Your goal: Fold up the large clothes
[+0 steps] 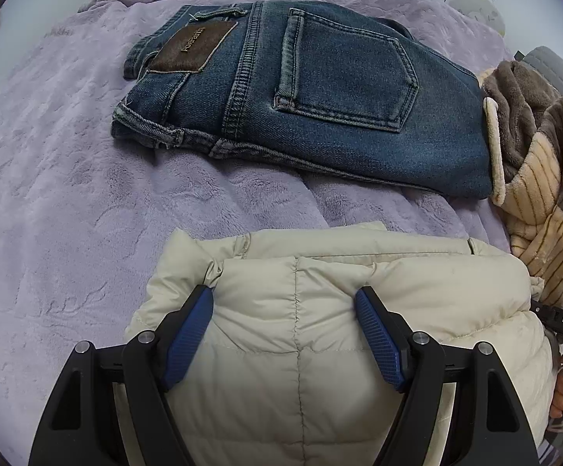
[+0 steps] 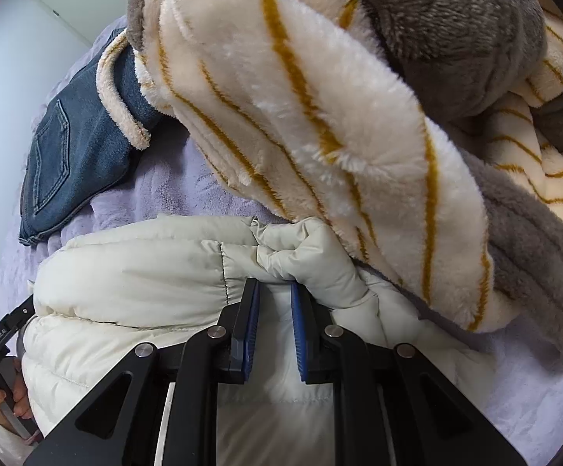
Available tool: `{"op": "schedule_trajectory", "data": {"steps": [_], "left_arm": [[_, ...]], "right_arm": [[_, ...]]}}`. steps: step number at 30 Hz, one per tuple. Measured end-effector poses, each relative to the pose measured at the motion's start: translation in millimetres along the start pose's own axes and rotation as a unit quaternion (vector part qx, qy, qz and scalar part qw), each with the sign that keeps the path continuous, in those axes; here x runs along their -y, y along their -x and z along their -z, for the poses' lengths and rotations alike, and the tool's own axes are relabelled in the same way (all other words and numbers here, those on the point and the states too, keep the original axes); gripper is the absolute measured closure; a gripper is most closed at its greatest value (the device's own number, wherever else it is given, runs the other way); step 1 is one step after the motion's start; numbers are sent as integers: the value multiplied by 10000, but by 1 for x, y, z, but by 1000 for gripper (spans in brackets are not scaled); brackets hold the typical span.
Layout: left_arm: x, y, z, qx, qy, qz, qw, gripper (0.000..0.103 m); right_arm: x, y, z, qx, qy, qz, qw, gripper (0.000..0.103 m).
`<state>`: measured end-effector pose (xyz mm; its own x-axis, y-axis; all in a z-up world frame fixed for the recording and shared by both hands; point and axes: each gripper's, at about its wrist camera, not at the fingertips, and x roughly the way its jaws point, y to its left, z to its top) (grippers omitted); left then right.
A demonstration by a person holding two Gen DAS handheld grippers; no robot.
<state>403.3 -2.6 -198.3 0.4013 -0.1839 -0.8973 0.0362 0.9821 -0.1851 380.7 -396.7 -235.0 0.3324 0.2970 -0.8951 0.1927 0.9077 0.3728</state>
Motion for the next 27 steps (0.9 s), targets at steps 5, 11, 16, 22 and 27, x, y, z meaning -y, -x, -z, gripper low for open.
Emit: {"op": "schedule_trajectory", "data": {"steps": [5, 11, 16, 22, 27], "left_arm": [[4, 0, -1, -15, -41, -80, 10000, 26], [6, 9, -4, -87, -29, -208, 9997, 26], [4, 26, -8, -110, 43, -334, 9994, 26], [3, 52, -2, -115, 49, -468, 9988, 26], [1, 73, 11, -168, 48, -508, 9986, 18]], "right_arm": [[-14, -2, -1, -35, -53, 37, 10000, 86], [-24, 10, -8, -89, -44, 113, 9999, 82], [-28, 25, -10, -86, -39, 101, 9999, 82], [-33, 48, -4, -9, 3, 42, 10000, 73], [-38, 69, 9, 38, 31, -55, 10000, 69]]}}
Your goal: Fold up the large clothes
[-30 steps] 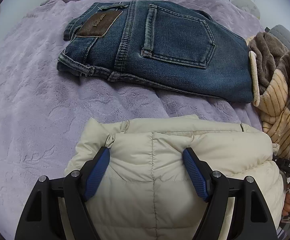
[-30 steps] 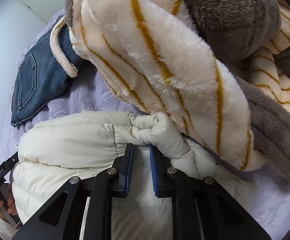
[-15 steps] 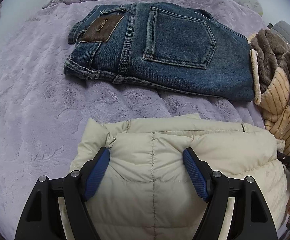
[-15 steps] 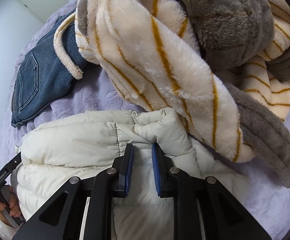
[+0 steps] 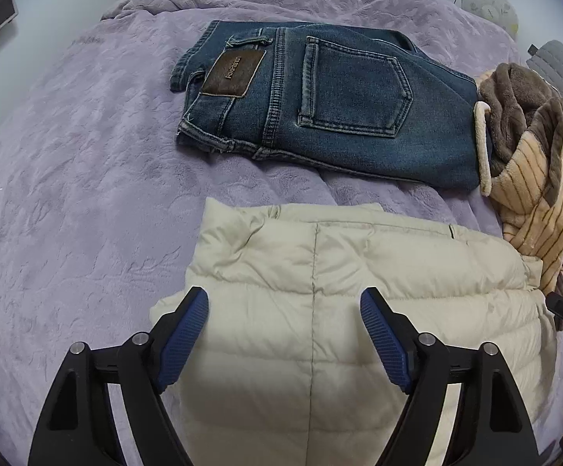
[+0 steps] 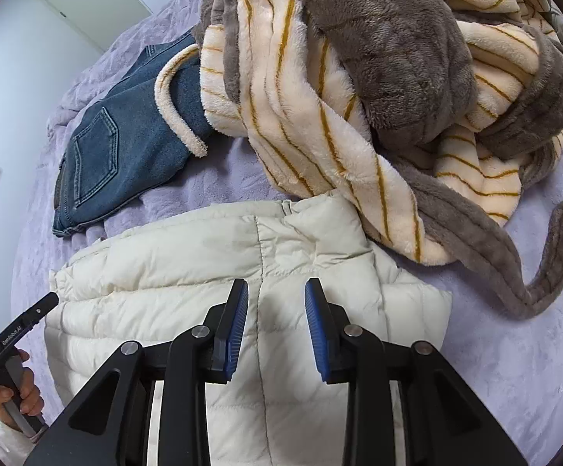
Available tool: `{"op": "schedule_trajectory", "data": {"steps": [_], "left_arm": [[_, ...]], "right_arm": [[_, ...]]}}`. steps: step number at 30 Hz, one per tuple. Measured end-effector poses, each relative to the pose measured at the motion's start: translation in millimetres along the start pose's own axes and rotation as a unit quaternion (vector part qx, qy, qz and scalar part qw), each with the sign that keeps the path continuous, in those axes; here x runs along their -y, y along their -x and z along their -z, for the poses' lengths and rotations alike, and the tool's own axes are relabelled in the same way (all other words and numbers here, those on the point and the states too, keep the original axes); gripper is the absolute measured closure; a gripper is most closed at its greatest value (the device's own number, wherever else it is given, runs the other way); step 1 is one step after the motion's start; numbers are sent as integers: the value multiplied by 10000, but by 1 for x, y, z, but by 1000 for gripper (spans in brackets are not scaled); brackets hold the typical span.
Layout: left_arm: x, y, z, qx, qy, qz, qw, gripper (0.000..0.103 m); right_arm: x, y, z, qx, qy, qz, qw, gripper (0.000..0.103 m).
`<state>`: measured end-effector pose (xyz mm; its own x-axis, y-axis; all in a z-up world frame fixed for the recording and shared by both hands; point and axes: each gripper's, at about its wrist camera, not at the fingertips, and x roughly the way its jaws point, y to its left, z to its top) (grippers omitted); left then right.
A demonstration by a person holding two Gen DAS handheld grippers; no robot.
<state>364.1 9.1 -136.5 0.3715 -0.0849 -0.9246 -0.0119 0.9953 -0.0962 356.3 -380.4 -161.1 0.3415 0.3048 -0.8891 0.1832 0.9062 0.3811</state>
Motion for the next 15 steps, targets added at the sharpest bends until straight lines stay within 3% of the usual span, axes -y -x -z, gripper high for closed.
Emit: {"op": "schedule_trajectory", "data": {"steps": [4, 6, 9, 15], "left_arm": [[-4, 20, 15, 81, 24, -7, 10000, 16], [-7, 30, 25, 156, 63, -39, 9999, 0], [-10, 45, 42, 166, 89, -59, 9998, 0], [-22, 66, 87, 24, 326, 101, 9994, 0]], "right_arm": [[-3, 16, 16, 0, -22, -102, 9999, 69], [-3, 25, 26, 1, -26, -162, 9999, 67], [-2, 39, 43, 18, -85, -254, 9996, 54], [4, 61, 84, -37, -300, -511, 9982, 41]]}}
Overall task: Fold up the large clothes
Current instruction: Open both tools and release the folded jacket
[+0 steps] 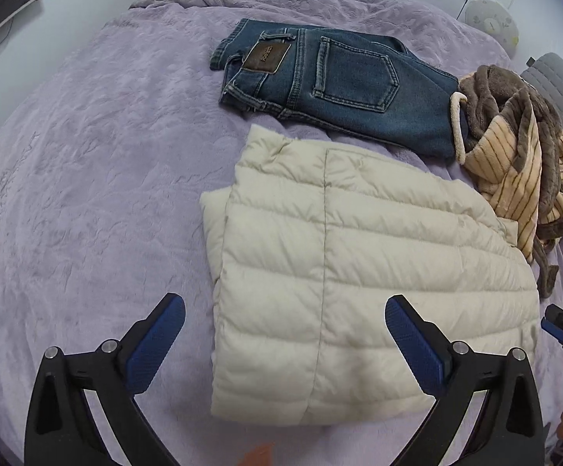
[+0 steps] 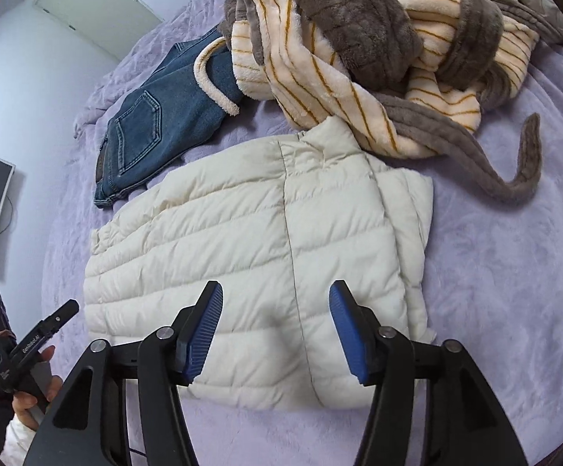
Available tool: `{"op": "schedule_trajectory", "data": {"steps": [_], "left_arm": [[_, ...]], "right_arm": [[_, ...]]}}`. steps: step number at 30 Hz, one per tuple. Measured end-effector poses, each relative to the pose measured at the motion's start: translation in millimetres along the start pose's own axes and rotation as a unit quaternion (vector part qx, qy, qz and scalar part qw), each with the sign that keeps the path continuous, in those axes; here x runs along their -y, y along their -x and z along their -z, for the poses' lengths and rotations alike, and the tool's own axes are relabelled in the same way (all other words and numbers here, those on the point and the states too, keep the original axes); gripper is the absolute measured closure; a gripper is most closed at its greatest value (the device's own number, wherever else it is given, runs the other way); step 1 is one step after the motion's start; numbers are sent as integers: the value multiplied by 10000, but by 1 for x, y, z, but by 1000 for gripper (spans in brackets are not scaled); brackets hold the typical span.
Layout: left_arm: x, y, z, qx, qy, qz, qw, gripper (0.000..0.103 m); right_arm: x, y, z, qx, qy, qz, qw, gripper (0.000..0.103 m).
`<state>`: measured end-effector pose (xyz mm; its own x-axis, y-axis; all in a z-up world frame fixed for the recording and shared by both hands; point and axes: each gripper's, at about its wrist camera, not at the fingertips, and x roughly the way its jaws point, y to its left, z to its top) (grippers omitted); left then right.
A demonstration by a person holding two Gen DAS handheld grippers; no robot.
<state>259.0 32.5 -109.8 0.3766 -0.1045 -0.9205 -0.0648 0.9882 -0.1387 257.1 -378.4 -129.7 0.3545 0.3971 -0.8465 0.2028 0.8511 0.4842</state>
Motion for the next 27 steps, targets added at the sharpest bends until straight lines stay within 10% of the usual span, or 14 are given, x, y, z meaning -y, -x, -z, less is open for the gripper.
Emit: {"op": "schedule_trajectory", "data": {"steps": [5, 20, 27], "left_arm": [[-21, 2, 37, -228, 469, -27, 9986, 0], [-79, -50, 95, -979, 2535, 1691, 9474, 0], [-80, -77, 70, -718, 2543, 1656, 9501, 0]], "right_arm": [[17, 7, 42, -149, -413, -375, 9983, 0], [72, -23, 106, -641, -2123, -1460, 9641, 0], [85, -46, 90, -304, -2630, -1852, 9464, 0]]}}
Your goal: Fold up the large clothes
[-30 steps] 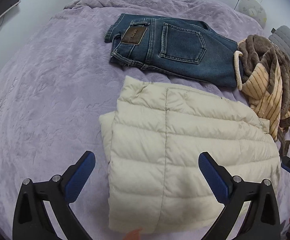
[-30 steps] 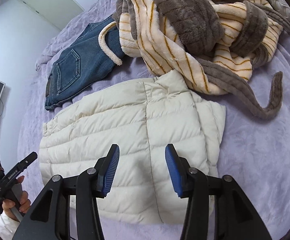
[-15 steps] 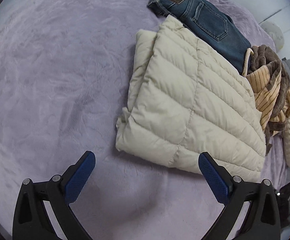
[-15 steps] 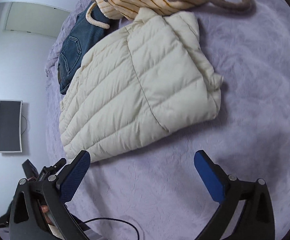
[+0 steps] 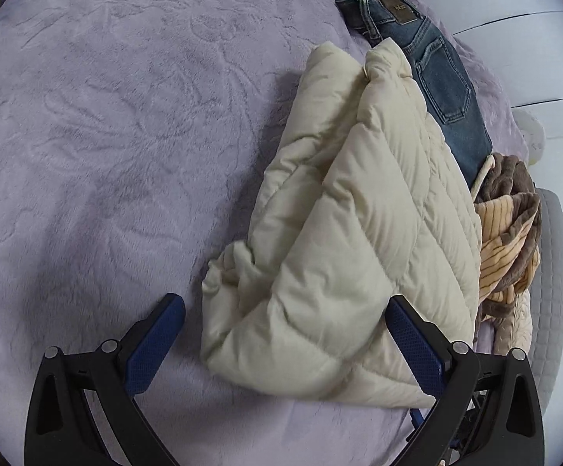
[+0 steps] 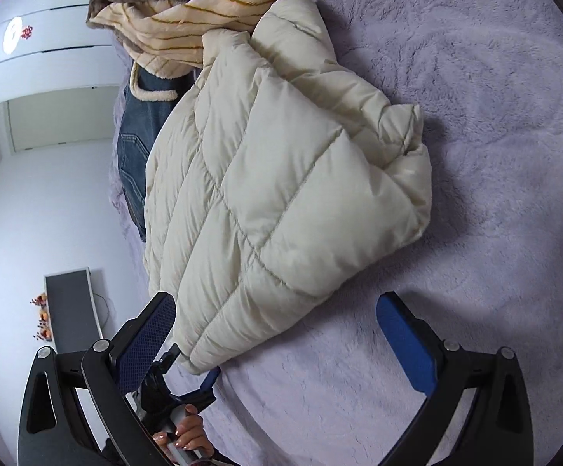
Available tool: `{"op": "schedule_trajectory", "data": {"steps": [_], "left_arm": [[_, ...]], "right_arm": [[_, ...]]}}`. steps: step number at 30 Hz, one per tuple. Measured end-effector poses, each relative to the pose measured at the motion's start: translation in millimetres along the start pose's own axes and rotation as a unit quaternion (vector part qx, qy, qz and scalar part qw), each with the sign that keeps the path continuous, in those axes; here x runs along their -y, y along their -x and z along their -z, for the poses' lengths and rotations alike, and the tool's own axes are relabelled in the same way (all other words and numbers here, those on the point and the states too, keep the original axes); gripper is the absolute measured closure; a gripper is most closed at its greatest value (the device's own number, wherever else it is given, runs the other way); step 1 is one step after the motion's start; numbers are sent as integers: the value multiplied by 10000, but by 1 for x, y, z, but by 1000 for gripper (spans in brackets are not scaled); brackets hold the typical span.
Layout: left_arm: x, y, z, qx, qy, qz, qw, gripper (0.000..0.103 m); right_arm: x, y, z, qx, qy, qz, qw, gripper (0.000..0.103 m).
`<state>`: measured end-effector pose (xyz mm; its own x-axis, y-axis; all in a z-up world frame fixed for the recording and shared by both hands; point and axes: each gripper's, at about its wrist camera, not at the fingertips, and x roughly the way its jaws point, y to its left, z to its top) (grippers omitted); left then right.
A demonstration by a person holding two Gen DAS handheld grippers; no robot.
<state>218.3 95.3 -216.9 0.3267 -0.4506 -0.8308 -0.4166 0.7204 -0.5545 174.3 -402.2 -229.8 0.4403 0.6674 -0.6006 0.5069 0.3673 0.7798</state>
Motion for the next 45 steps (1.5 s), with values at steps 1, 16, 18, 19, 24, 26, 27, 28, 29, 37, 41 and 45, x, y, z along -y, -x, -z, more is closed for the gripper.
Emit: {"op": "schedule_trajectory", "data": {"steps": [1, 16, 18, 19, 24, 26, 27, 28, 29, 37, 41, 45], "left_arm": [[2, -2, -7, 34, -45, -15, 10000, 0], [39, -26, -35, -170, -852, 101, 9962, 55], [47, -21, -34, -173, -1073, 176, 9939, 69], [51, -17, -33, -163, -1145, 205, 9931, 74], [57, 5, -26, -97, -1302, 289, 9910, 76], [56, 17, -19, -77, -1355, 308, 9903, 76], [56, 22, -15, -66, -1381, 309, 9899, 76], [56, 27, -10, -60, -1405, 309, 9896, 76], [56, 32, -4, -53, -1424, 302, 9893, 76], [31, 66, 49, -132, -1386, 185, 9901, 76], [8, 78, 71, -243, -1397, 85, 9899, 76], [-19, 84, 85, -446, -1415, 56, 9889, 76]], "right_arm": [[2, -3, -5, 32, -71, -56, 10000, 0], [26, -31, -38, 172, -1050, -818, 9910, 40], [29, -31, -37, 97, -1146, -1038, 9879, 63], [28, -30, -37, 101, -1106, -1115, 9875, 67], [25, -21, -34, 81, -1013, -1418, 9847, 75], [28, -13, -30, 50, -985, -1479, 9841, 75], [29, -10, -29, 32, -979, -1512, 9836, 75], [32, -7, -26, 6, -983, -1548, 9830, 75], [33, -3, -23, -20, -981, -1580, 9826, 75], [60, 24, 8, -338, -984, -1581, 9819, 76], [74, 35, 38, -370, -1080, -1629, 9800, 75], [82, 40, 67, -310, -1143, -1560, 9806, 75]]}}
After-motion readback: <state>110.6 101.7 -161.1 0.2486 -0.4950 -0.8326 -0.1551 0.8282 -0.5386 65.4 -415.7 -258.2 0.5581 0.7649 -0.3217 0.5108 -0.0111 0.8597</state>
